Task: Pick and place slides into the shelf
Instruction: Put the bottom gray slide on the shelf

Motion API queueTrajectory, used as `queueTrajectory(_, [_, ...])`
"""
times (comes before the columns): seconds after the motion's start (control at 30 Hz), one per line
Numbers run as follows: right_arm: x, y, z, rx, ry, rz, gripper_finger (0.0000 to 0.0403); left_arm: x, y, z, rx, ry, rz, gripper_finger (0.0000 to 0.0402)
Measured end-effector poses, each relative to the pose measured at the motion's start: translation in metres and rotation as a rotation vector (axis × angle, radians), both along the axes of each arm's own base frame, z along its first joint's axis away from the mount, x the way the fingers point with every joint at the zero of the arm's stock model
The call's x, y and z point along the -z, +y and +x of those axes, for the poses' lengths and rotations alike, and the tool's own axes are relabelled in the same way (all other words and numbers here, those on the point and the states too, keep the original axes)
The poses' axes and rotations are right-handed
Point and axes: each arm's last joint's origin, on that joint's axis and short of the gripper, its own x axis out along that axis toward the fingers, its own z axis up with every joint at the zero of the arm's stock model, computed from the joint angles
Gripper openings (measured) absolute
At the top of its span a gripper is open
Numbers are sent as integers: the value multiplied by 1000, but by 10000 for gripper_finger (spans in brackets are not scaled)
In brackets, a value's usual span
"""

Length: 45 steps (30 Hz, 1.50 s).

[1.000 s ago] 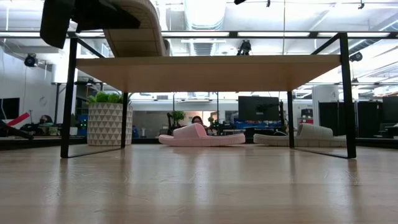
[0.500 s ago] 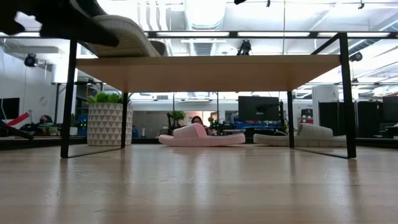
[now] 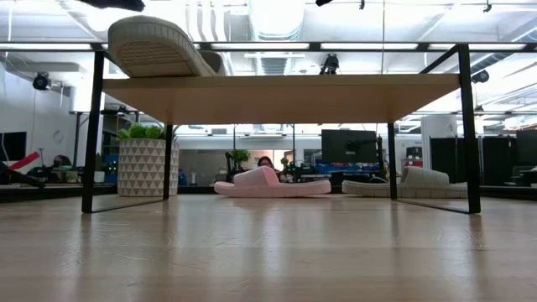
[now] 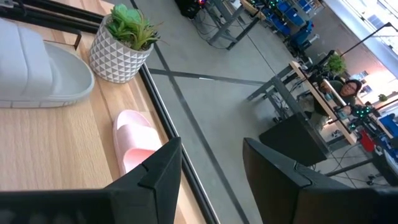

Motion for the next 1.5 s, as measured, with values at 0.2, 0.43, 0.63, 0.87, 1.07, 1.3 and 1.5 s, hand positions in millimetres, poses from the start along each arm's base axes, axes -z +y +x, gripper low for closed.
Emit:
queueTrajectory(0.2, [0,0,0,0,-2,3,162,-27,9,-9,10,-97,68,202])
queueTrajectory(0.43, [0,0,0,-1,3,0,162,-34,33,-4,-274,-171,345,202])
queueTrajectory(0.63, [0,0,0,-7,17,-10,162,-24,53,20,-338,-73,418,202])
queueTrajectory(0.87, [0,0,0,-9,21,-13,162,-17,62,33,-361,51,498,202])
queueTrajectory(1.07, [1,0,0,-9,25,-14,162,-12,74,39,-392,103,510,201])
queueTrajectory(1.3, [1,0,0,-9,25,-15,162,-11,85,41,-424,134,519,194])
queueTrajectory(1.5, [1,0,0,-9,24,-14,162,-10,87,42,-402,152,498,138])
